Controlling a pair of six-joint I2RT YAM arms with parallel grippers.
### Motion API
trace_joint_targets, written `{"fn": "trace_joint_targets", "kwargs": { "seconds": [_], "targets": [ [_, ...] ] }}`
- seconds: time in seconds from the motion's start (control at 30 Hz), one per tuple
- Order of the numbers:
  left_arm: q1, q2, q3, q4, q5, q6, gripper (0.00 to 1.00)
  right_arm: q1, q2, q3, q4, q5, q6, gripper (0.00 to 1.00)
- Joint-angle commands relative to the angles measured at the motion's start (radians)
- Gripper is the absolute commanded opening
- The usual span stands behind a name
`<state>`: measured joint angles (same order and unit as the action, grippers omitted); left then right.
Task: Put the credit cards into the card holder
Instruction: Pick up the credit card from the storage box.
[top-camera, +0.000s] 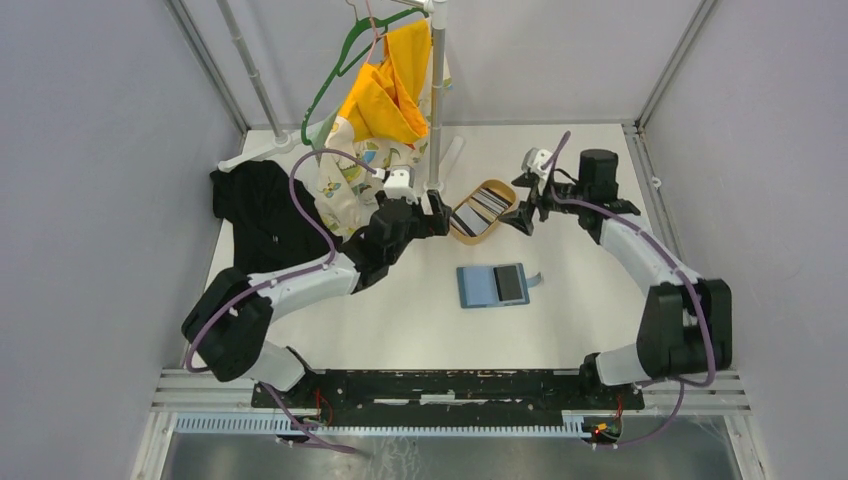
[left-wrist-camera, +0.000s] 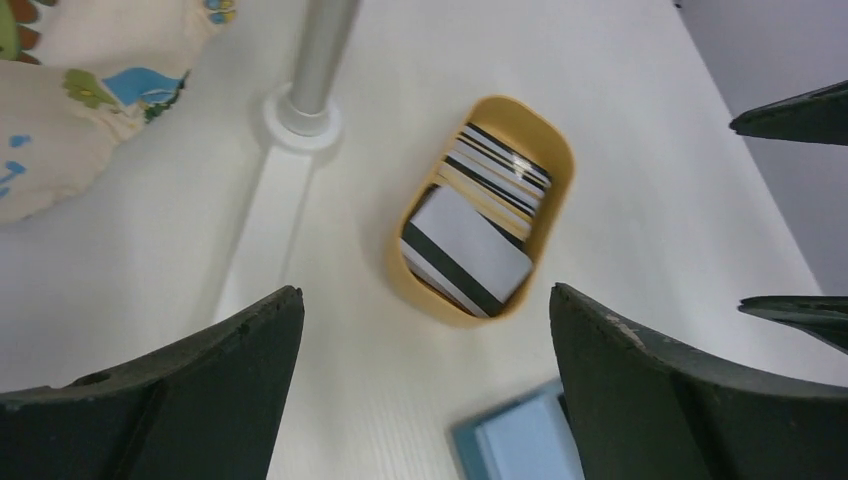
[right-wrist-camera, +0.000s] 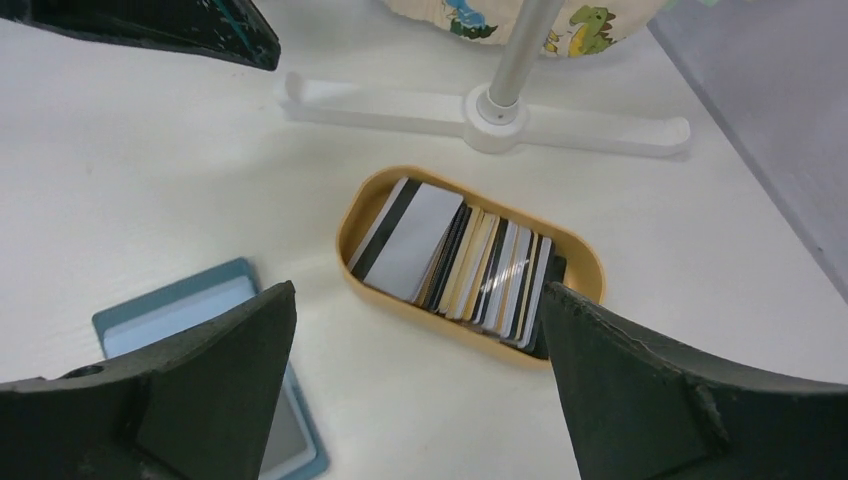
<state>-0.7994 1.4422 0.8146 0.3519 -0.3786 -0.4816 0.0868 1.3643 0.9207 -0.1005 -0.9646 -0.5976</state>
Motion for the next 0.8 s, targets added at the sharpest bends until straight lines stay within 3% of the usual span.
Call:
{"fn": "trace_joint_targets", "kwargs": {
  "seconds": [0.0, 0.13, 0.3, 0.43, 0.77],
  "targets": [
    [0.091, 0.086, 0.07, 0.046, 0.142, 0.026, 0.94, 0.061, 0.174, 0.195, 0.05, 0.08, 0.136, 0.98],
    [0.103, 0.169, 0.09, 0.084, 0.185, 0.046, 0.82, 0.07, 0.367, 0.431, -0.085, 0.159, 0.213, 0.92],
    [0.103, 0.204, 0.033, 0.145, 0.262, 0.025, 0.71, 0.099, 0.505, 0.517, -0.102, 0.261, 0.272, 0.87],
    [0.102, 0.224, 0.036, 0.124, 0.263, 0.05, 0.7, 0.118, 0.615, 0.631, -0.195, 0.292, 0.3, 0.72],
    [0.103, 0.243, 0.047, 0.095, 0.28, 0.061, 0.68, 0.119, 0.687, 0.634, -0.181, 0.354, 0.396, 0.72]
  ]
}}
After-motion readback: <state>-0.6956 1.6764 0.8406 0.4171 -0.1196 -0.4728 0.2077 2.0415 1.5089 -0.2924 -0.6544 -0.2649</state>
